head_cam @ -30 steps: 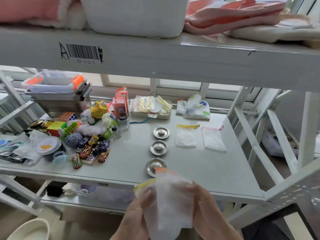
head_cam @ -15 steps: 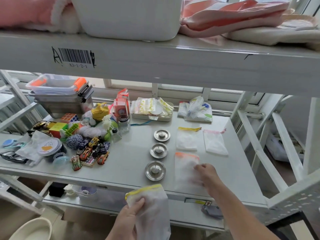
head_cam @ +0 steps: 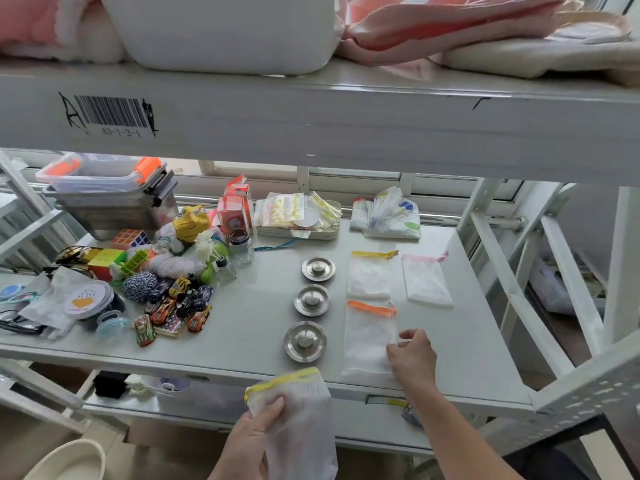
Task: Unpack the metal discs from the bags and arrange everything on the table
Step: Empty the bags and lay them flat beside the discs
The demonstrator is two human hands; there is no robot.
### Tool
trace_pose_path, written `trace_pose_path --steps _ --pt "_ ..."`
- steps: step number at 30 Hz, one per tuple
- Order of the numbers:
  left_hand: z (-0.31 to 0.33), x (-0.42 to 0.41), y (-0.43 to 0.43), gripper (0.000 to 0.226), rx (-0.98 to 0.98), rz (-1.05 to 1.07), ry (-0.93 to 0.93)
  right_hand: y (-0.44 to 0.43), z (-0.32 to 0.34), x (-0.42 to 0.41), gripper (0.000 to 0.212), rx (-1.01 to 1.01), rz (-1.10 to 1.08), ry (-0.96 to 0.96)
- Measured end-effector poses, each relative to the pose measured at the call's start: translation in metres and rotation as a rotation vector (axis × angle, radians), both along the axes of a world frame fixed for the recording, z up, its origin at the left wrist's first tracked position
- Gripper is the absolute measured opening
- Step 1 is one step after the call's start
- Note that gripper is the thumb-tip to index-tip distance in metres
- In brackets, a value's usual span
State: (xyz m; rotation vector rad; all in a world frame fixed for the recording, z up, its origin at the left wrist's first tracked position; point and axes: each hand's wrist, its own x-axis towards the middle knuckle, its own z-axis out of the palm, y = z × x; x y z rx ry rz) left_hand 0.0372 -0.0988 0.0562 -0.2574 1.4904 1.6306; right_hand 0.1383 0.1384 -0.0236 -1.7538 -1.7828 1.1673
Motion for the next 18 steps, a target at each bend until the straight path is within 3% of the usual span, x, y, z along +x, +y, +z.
trace_pose_path --steps 6,9,11,15,18 --pt "-0.002 -0.001 0.004 0.027 0.046 -0.067 -0.003 0.002 0.008 0.001 0.041 -0.022 0.062 -0.097" --pt "-0.005 -0.001 0.007 0.021 0.101 -0.111 0.0 -0.01 0.018 0.016 0.044 0.072 0.098 -0.136" --pt "-0.008 0.0 0.013 0.018 0.153 -0.142 -0.011 -0.026 0.023 0.028 0.034 -0.003 0.1 0.025" --pt "-0.019 0.012 0.037 0.02 0.243 -0.24 -0.066 -0.071 0.033 0.05 0.03 -0.617 0.271 0.486" --pt "-0.024 0.026 0.06 0.027 0.248 -0.322 -0.092 -0.077 0.033 0.071 0.043 -0.598 0.373 0.652"
